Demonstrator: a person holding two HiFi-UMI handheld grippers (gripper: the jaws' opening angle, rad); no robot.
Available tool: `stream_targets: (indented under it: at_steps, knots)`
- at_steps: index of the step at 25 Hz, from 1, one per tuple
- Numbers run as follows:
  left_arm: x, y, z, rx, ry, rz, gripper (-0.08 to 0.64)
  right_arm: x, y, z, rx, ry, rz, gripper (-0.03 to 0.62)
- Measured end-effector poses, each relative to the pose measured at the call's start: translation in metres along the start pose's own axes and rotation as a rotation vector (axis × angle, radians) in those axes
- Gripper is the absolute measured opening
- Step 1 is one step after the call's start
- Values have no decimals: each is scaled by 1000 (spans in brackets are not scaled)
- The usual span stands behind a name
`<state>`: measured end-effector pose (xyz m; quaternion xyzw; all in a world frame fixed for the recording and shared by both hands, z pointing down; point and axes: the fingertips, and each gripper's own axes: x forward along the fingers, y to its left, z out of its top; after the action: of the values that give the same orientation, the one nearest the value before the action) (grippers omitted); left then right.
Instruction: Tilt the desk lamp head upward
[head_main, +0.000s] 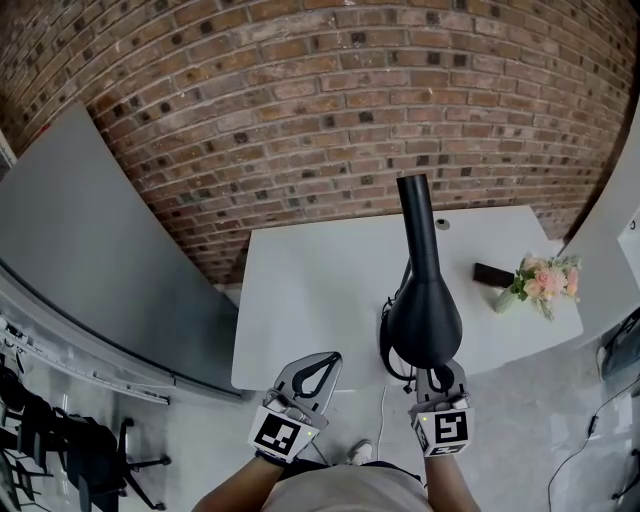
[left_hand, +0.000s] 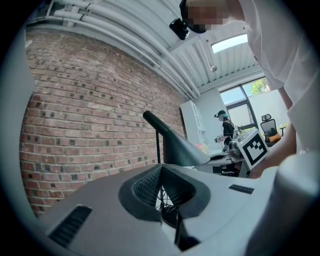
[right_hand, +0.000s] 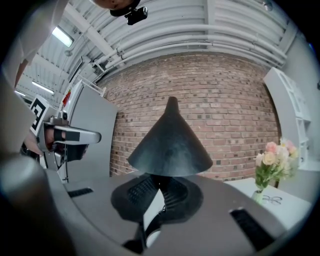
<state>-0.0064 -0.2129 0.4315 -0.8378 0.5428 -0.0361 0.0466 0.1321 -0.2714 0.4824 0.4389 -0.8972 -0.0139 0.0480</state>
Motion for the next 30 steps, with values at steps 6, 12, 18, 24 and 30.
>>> stream_targets:
  at_steps: [6, 12, 18, 24, 30]
  knots:
    - [-2, -3, 1, 7, -8, -24, 8, -5, 4, 8, -13, -11, -11, 12]
    - [0, -8, 6, -9, -20, -44, 8, -15, 8, 18, -34, -17, -11, 12]
    - [-3, -14, 6, -14, -8, -64, 8, -18, 14, 27, -62, 2, -6, 12]
    - [-3, -20, 7, -10, -7, -90, 8, -24, 19, 39, -65, -15, 0, 12]
    - [-2, -24, 10, -12, -9, -102, 8, -30, 18, 48, -65, -12, -2, 12]
